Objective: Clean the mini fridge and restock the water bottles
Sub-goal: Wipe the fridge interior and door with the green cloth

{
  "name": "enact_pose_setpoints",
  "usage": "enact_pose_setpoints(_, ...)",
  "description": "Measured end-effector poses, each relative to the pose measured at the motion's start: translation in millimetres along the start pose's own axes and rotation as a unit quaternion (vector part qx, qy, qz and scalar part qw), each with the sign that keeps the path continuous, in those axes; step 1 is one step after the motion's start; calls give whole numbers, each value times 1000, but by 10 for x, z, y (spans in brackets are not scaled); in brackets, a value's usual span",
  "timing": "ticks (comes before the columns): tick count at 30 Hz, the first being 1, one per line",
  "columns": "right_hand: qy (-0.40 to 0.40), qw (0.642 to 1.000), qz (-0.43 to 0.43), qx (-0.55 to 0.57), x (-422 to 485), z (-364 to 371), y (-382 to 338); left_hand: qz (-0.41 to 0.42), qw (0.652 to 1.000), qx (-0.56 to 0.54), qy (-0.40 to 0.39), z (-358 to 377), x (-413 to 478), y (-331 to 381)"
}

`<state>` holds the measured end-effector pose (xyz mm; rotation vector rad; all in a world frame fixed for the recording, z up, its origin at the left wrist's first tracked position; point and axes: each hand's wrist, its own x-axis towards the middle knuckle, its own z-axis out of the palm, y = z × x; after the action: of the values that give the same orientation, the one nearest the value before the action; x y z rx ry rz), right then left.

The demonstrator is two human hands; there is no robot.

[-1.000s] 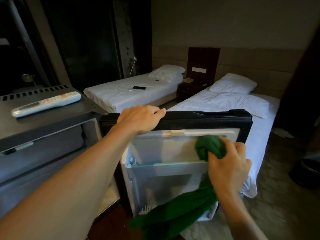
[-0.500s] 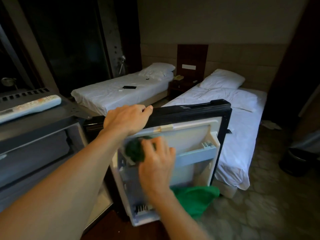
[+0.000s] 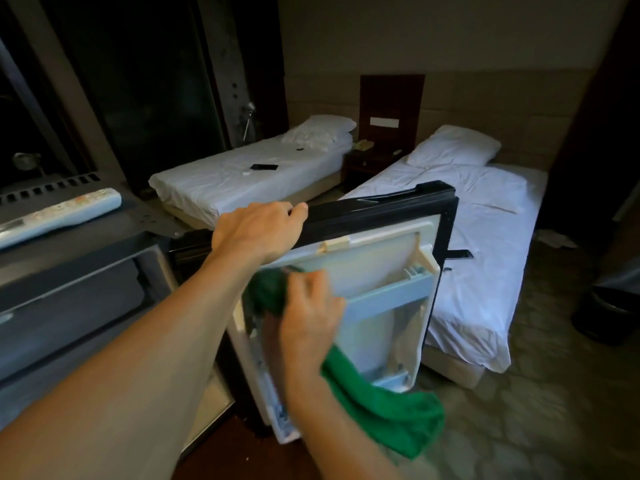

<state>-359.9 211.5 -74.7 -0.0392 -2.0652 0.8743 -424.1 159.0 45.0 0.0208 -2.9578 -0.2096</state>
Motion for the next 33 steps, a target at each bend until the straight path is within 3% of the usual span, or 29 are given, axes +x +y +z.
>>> enact_pose_setpoints(3, -51, 994, -95, -7, -64, 21, -65, -12, 1000, 4, 10, 9, -16, 9)
enact_pose_setpoints(5, -81, 991, -108, -13, 44, -88, 125, -14, 1000, 0, 11, 17, -25, 5)
enact_pose_setpoints(9, -53, 996, 70, -25, 532, -469, 726, -7, 1000, -6, 13, 37, -3, -12)
enact_pose_setpoints(14, 169, 953, 249, 35, 1163, -1095, 1319, -5, 1000, -5, 29, 66, -30, 17)
enact_pose_setpoints(19, 162, 928, 331, 61, 1409, -1058, 1378, 3, 1000, -7, 18, 23, -103, 10)
enact_pose_setpoints(21, 145, 944, 293, 50, 1203, -951, 1239, -5, 1000, -5, 11, 35, -76, 13)
enact_pose_setpoints(24, 70, 988, 134, 16, 851, -702, 918, -14, 1000, -13, -3, 37, -21, 25)
enact_pose_setpoints(27, 24, 1000, 10, 15, 798, -579, 652, -19, 999, -31, -32, -17, 10, -42)
enact_pose_setpoints(31, 37, 990, 94, 95, 877, -533, 544, -12, 990, -108, -86, -93, 109, -191)
enact_pose_setpoints(33, 41, 993, 60, 91, 757, -457, 415, -6, 981, -163, -101, -104, 155, -207)
